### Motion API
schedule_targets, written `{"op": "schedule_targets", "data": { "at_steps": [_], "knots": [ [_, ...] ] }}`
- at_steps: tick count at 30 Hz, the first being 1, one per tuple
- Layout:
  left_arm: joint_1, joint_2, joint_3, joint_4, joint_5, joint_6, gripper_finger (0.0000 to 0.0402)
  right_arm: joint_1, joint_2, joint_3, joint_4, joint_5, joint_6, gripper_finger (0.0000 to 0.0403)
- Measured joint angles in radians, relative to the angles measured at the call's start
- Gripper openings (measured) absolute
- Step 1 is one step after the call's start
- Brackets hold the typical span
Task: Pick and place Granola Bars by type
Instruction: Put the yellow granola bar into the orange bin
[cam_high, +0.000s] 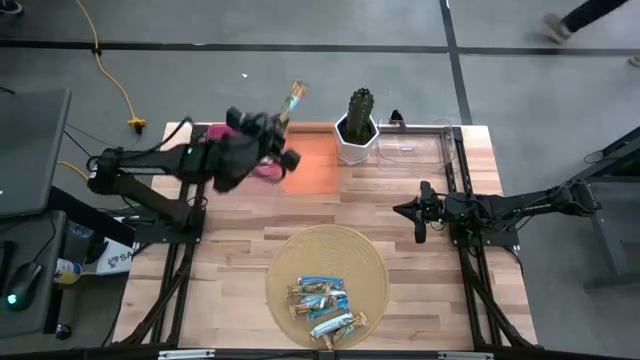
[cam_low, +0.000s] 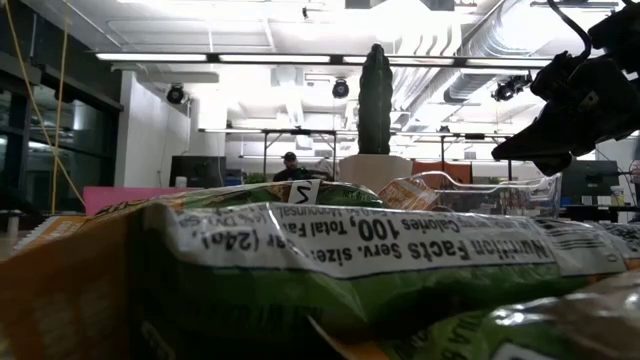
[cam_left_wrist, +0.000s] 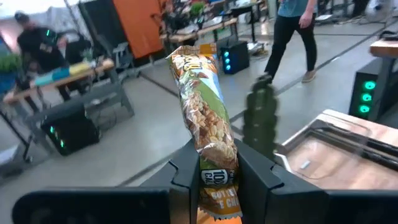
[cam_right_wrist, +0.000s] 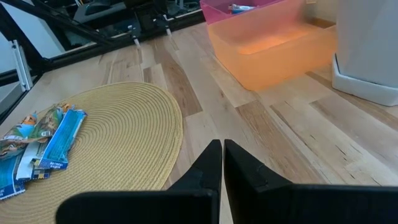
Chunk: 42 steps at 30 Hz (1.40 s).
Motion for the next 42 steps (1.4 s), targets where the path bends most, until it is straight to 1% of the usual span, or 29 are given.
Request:
{"op": "schedule_targets", "data": {
  "at_steps": [5, 9, 11, 13, 17, 22, 27, 31, 42],
  "knots": [
    [0.194, 0.007, 0.0, -0.031, 0.167, -0.108, 0.0068, 0.0, 0.0, 0.0, 0.0, 0.0, 0.0, 0.0],
    [0.332, 0.03, -0.001, -0.101, 0.34, -0.227, 0.0068, 0.0, 0.0, 0.0, 0.0, 0.0, 0.0, 0.0],
    [0.392, 0.051, -0.001, -0.162, 0.422, -0.283, 0.0068, 0.0, 0.0, 0.0, 0.0, 0.0, 0.001, 0.0],
    [0.441, 0.08, -0.001, -0.196, 0.498, -0.323, 0.0068, 0.0, 0.0, 0.0, 0.0, 0.0, 0.002, 0.0],
    [0.505, 0.146, -0.001, -0.238, 0.61, -0.365, 0.0068, 0.0, 0.0, 0.0, 0.0, 0.0, 0.001, 0.0],
    [0.532, 0.235, -0.001, -0.252, 0.679, -0.431, 0.0068, 0.0, 0.0, 0.0, 0.0, 0.0, 0.002, 0.0],
    [0.532, 0.316, -0.001, -0.26, 0.763, -0.489, 0.0068, 0.0, 0.0, 0.0, 0.0, 0.0, 0.001, 0.0],
    [0.531, 0.362, -0.001, -0.306, 0.792, -0.559, 0.0068, 0.0, 0.0, 0.0, 0.0, 0.0, 0.0, 0.0],
    [0.531, 0.378, -0.124, -0.273, 0.861, -0.688, 0.0068, 0.0, 0.0, 0.0, 0.0, 0.0, 0.002, 0.0]
  ]
}}
